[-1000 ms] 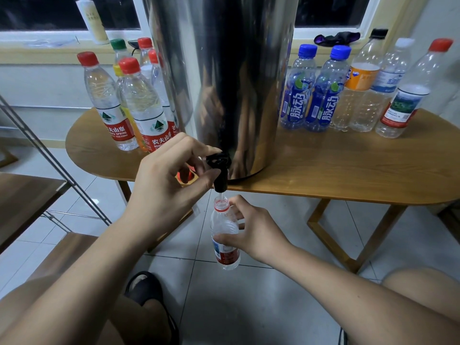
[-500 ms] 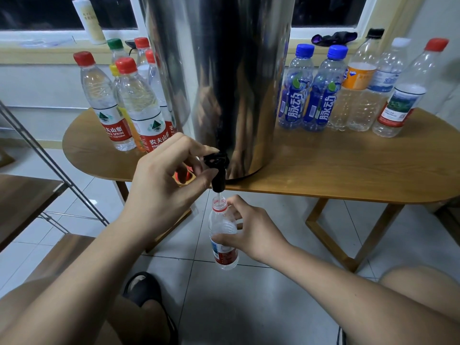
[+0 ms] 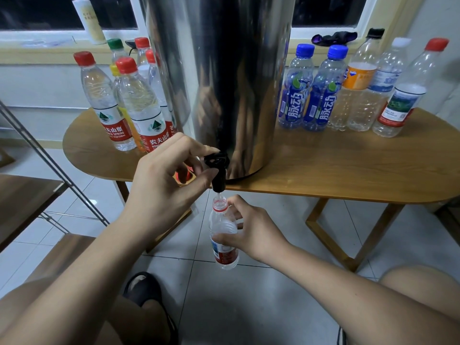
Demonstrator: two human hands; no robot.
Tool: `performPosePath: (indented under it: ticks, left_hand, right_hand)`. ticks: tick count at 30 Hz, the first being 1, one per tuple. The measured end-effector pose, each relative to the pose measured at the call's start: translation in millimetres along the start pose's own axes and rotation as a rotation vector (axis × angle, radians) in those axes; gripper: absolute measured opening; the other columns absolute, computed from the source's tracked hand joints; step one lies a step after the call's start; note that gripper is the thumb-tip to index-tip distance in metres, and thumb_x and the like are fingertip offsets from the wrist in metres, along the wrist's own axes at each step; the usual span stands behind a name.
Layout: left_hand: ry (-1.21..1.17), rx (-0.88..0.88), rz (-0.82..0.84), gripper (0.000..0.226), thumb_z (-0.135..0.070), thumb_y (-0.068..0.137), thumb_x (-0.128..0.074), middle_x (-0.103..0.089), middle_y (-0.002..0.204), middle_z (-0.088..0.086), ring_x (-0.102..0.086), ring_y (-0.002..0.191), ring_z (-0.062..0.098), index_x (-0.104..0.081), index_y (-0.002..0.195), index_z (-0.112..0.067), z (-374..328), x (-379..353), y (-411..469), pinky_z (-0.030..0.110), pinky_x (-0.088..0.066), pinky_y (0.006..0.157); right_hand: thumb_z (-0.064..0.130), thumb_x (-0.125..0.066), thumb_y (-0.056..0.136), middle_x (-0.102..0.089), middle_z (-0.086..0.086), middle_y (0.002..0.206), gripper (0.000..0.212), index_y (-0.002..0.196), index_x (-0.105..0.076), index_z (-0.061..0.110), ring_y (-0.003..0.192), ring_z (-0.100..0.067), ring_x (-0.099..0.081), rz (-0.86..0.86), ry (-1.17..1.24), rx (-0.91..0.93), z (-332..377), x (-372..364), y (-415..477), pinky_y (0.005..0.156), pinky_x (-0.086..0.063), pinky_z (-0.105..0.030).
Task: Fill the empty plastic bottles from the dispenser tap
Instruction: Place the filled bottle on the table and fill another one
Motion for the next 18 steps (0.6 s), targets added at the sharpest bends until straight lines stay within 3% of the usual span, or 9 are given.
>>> performPosePath:
  ticks: [9, 13, 18]
  left_hand:
    - [0.031, 0.005, 0.008, 0.033, -0.005, 0.093, -0.085, -0.063, 0.087, 0.000, -0.062, 0.079, 0.019, -0.066, 0.108, -0.028, -1.2, 0.9, 0.3, 0.024, -0.046, 0.068]
    - [0.043, -0.009, -0.001, 0.048, -0.008, 0.092, -0.086, -0.063, 0.087, -0.004, -0.060, 0.077, 0.011, -0.057, 0.105, -0.044, -3.5, 2.4, 1.2, 0.018, -0.044, 0.069]
    - [0.071, -0.014, -0.013, 0.050, -0.006, 0.091, -0.087, -0.063, 0.088, -0.007, -0.059, 0.077, 0.006, -0.055, 0.102, -0.043, -4.1, 1.2, 1.8, 0.015, -0.043, 0.069]
  right_hand:
    - [0.060, -0.090, 0.074, -0.068, 0.017, 0.120, 0.068, 0.125, -0.048, 0.047, 0.107, -0.009, -0.069, -0.004, 0.003, -0.003, -0.4, -0.4, 0.2, 0.095, -0.063, -0.041]
    - [0.058, -0.092, 0.074, -0.069, 0.017, 0.120, 0.067, 0.124, -0.049, 0.047, 0.107, -0.007, -0.070, -0.007, 0.011, -0.002, -0.2, -0.6, -0.2, 0.095, -0.063, -0.042]
    - [0.056, -0.092, 0.075, -0.067, 0.018, 0.119, 0.066, 0.124, -0.049, 0.047, 0.107, -0.007, -0.069, -0.005, 0.018, -0.009, 0.4, 0.2, -0.9, 0.094, -0.063, -0.042]
Point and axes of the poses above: each hand's wrist, its own y-axis towards the middle knuckle, its own x-axis out of the back of the hand, z = x × y, the point moved 1 cm from there along y, towards the middle knuckle
